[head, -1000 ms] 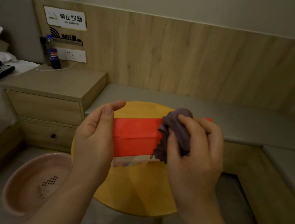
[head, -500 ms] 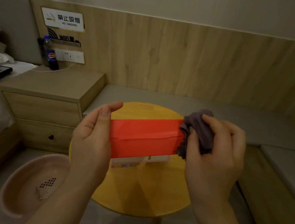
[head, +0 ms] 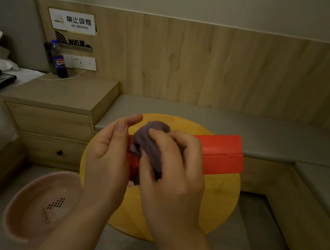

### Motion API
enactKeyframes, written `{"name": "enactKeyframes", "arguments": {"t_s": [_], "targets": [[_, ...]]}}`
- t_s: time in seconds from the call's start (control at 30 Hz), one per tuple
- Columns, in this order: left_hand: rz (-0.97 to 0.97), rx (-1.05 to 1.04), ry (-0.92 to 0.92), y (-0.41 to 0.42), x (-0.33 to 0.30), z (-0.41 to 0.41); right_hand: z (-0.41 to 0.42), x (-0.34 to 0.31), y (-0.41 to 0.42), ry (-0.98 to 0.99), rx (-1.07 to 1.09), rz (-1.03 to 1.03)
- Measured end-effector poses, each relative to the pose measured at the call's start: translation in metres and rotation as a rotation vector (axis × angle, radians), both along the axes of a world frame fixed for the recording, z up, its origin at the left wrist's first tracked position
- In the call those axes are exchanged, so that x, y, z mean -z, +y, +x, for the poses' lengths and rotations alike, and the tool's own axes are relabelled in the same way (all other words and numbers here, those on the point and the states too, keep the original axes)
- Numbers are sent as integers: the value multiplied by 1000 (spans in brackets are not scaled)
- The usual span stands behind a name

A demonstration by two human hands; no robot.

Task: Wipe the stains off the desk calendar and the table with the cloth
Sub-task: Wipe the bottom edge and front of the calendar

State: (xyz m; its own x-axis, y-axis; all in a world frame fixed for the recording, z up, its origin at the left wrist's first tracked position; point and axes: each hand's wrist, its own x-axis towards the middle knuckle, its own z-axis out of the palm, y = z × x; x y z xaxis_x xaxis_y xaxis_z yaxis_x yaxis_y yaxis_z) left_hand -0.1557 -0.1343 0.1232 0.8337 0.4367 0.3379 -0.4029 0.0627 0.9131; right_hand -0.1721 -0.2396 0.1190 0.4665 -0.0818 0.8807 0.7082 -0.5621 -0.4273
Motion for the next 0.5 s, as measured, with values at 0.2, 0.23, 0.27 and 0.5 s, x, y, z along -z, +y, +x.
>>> {"name": "enactKeyframes", "arguments": {"t_s": [0.2,0.23,0.27,0.5], "targets": [[-25,24,-13,1,1,0,-2,1,6,-10,-3,-56],[-25,23,-8,1,1,0,-1,2,3,-14,4,-53],[-21,16,-7,2,2,0,0,3,0,-19,15,-46],[27,-57,-27,10,9,5,16,4,-50,-40,192,-41]]}}
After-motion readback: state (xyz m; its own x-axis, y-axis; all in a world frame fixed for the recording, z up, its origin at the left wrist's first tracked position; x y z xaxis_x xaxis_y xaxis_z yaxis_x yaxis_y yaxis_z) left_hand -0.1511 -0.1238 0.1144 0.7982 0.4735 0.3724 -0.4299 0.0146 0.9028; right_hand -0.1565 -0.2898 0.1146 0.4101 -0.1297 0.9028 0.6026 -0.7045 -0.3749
